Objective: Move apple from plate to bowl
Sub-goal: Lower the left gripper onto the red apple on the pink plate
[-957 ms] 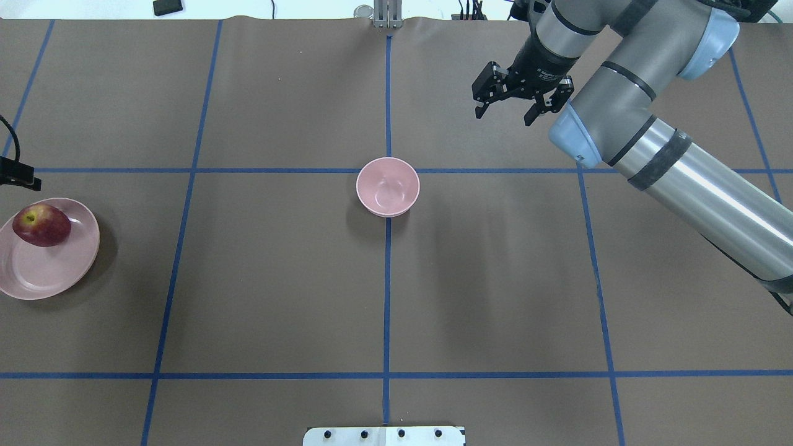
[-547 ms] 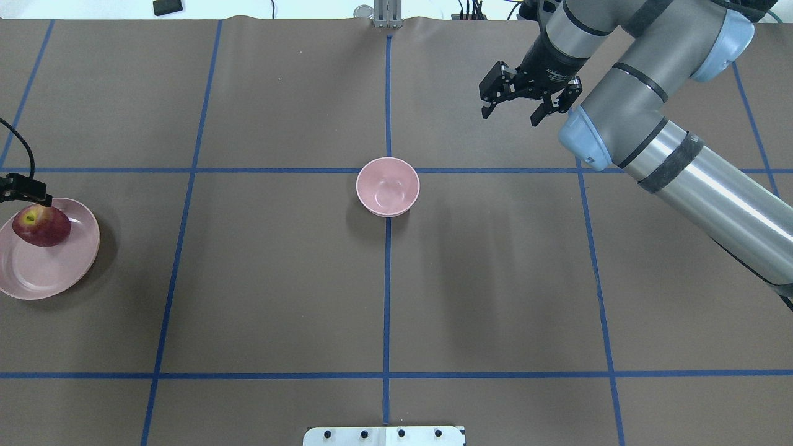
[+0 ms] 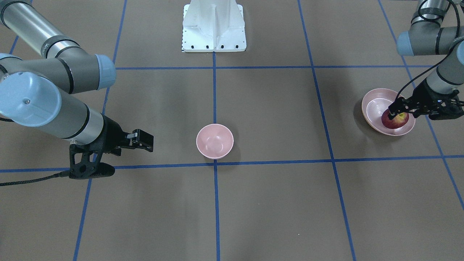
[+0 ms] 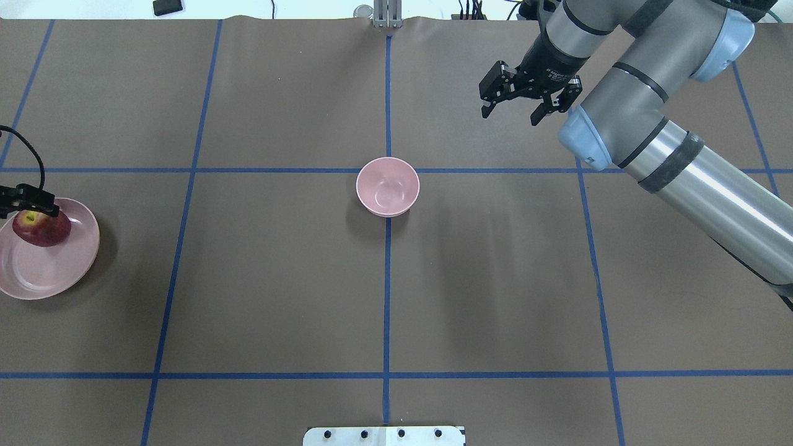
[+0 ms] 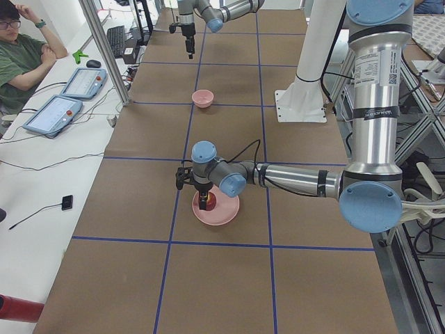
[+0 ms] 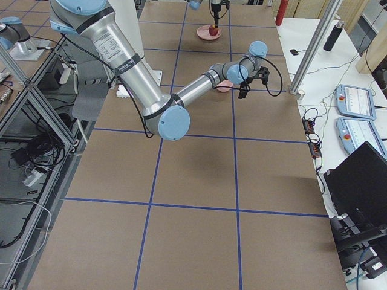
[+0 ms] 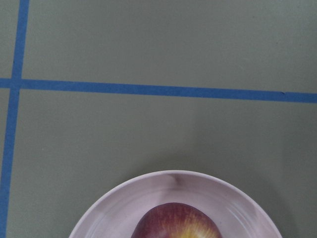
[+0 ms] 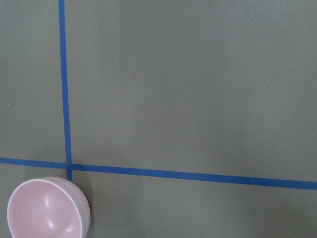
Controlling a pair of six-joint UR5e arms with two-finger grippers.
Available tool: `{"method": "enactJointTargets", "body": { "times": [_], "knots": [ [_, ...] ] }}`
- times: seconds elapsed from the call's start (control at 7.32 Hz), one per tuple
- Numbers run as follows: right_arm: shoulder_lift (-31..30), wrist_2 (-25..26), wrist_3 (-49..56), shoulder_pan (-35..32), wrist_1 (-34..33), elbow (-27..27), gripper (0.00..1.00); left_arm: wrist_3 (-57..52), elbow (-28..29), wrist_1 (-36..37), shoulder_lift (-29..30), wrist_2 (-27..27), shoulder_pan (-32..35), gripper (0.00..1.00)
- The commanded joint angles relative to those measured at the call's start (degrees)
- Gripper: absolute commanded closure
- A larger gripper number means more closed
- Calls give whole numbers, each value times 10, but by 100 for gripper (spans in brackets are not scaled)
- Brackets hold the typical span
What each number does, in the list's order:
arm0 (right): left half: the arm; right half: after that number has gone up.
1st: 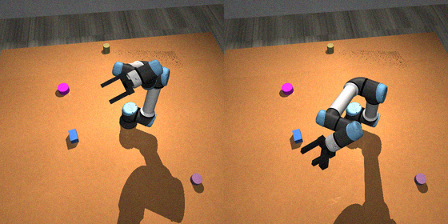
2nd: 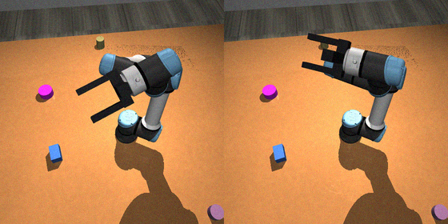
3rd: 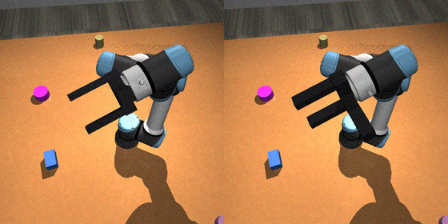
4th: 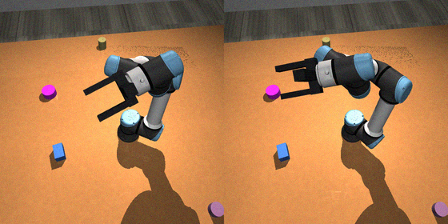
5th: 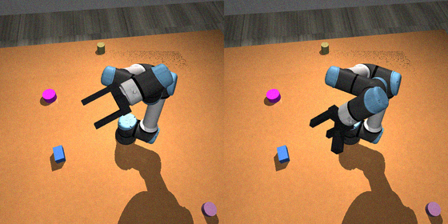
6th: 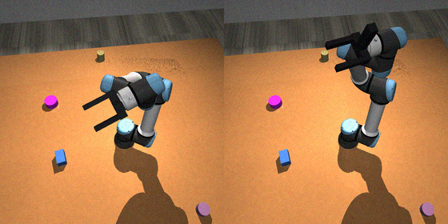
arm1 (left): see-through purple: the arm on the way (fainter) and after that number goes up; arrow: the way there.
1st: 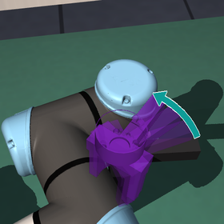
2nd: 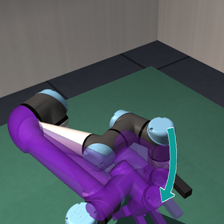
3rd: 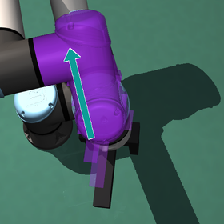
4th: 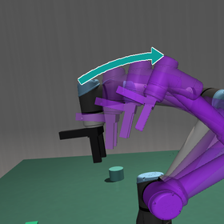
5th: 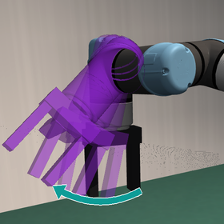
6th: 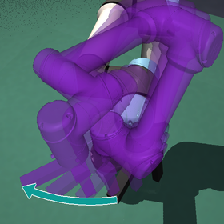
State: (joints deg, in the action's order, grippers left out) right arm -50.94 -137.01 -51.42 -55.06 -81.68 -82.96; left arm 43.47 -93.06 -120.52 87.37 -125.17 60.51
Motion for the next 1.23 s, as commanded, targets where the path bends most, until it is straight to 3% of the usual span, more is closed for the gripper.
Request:
{"method": "enactJointTargets", "body": {
  "times": [0.0, 0.82, 1.09],
  "knots": [
    [-6, 3, 0, 1, 1, 0, 0, -3, 14, 1, 0, 0, -8, 2],
    [-7, 6, 0, 2, 2, 3, 0, -3, 24, 0, 9, 0, -28, 4],
    [-8, 6, 0, 3, 1, 1, 0, -3, 18, 1, 9, -1, -27, 53]
  ]
}}
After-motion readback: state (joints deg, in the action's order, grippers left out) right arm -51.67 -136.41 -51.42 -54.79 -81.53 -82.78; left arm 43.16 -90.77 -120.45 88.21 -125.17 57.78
